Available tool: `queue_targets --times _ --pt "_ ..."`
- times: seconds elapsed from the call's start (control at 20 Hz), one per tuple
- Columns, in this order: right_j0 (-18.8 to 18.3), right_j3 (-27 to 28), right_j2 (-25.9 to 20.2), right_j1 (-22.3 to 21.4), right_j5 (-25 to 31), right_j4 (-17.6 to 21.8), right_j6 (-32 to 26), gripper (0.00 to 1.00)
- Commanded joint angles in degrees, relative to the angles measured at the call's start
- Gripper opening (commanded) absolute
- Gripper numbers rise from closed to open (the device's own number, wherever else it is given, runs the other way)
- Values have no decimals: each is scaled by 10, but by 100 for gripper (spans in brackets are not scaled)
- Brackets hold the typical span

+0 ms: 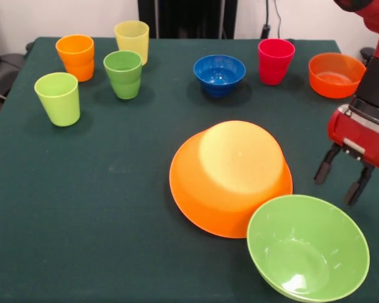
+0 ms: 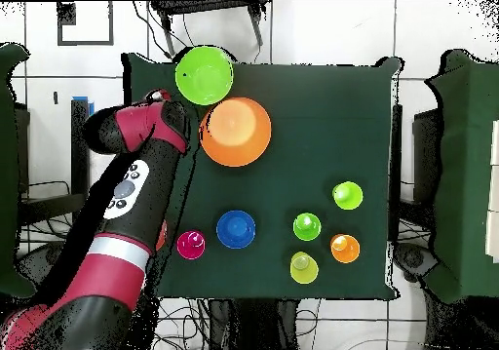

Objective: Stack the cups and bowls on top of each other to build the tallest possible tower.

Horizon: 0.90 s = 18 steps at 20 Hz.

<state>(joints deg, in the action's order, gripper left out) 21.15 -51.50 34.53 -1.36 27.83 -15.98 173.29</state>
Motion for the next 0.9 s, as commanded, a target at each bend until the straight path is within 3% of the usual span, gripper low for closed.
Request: queue_targets --times 0.05,0.3,0.5,0.9 --pt "-31 96 -15 7 84 -23 42 100" --pt "-34 144 6 19 85 -35 63 100" --pt "-29 161 62 58 76 -44 111 100" --pt "-20 107 100 79 120 -41 102 100"
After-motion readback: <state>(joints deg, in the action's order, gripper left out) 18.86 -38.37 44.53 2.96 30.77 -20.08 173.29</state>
